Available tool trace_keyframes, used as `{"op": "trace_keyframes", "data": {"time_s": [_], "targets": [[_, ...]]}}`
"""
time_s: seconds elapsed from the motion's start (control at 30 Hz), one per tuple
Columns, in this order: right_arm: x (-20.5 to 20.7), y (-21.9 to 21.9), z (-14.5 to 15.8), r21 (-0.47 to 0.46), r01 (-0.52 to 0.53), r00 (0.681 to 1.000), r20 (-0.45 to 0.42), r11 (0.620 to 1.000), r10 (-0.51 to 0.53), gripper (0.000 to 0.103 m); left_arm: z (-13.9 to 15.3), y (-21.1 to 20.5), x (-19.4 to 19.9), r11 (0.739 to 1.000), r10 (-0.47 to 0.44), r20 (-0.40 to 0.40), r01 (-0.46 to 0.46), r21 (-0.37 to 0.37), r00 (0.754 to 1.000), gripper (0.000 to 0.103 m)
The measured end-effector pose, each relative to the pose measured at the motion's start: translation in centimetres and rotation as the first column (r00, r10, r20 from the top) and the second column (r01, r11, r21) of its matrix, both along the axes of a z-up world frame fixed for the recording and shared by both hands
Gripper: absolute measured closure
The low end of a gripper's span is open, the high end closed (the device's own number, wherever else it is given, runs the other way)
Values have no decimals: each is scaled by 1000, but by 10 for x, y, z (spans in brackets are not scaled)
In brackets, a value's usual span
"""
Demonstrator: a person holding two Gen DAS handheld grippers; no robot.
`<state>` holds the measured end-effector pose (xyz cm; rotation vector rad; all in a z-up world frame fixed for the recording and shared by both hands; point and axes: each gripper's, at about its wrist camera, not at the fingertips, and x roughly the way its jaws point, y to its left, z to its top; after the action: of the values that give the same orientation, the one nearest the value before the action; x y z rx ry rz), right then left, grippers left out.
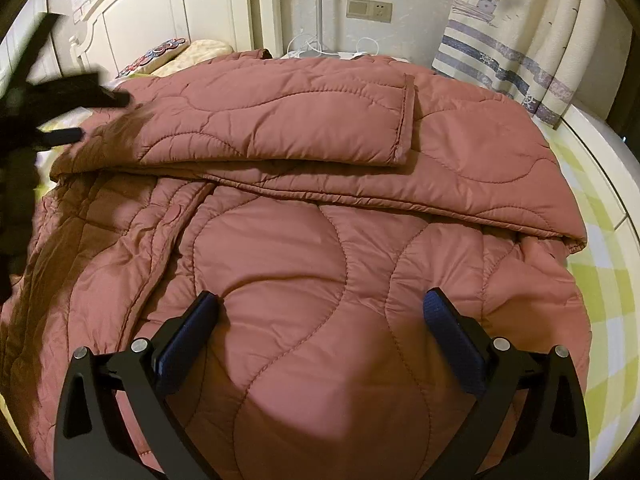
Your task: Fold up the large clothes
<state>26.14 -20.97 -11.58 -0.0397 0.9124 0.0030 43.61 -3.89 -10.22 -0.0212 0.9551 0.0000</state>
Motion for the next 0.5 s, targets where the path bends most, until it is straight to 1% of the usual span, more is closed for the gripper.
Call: {"op": "trace_keyframes", "data": {"time_s": [0.03,0.07,0.1,0.13,0.17,0.2,0.27,0.3,0.33,0.37,0.4,0.43,0.47,0.5], "targets": [[0,0,0,0,0,1000,1,1000,0,5,-9,-11,6,998,-15,-8,15,69,1000,2],[0,0,0,3,1,1000,3,1000,-1,5,-10,-13,6,995,-19,1,19,102,1000,2],[0,0,1,6,0,1000,7,1000,0,5,-8,-14,3,993,-18,8,17,113,1000,3],[0,-1,1,10,-1,1000,9,1000,1,5,-2,-15,0,997,-13,10,12,78,1000,4],[0,-1,1,15,-1,1000,11,1000,1,5,7,-17,-4,999,0,37,-2,36,999,4],[-1,-2,1,18,-1,1000,12,1000,1,5,17,-22,-11,1000,15,85,-16,14,996,4],[-1,-4,2,16,-3,1000,12,1000,3,5,34,-38,-19,999,-21,147,16,39,989,4],[-1,-4,2,14,-4,1000,13,1000,4,5,38,-60,-22,995,-79,169,67,76,982,3],[-1,-5,2,15,-5,1000,14,1000,5,5,36,-77,-22,989,-124,162,108,103,979,3],[-1,-5,2,18,-6,1000,15,1000,5,5,30,-97,-20,978,-180,132,163,129,975,2],[-1,-6,2,23,-6,1000,17,1000,6,5,18,-117,-14,965,-232,70,220,141,970,2],[-1,-7,3,29,-6,1000,19,1000,6,5,7,-130,-8,958,-253,17,248,142,967,2],[-2,-7,3,32,-6,1000,22,999,6,5,-5,-139,-3,958,-242,-18,242,153,970,2],[-2,-8,4,33,-7,1000,26,999,6,5,-9,-143,-1,960,-222,-18,222,168,975,2]]}}
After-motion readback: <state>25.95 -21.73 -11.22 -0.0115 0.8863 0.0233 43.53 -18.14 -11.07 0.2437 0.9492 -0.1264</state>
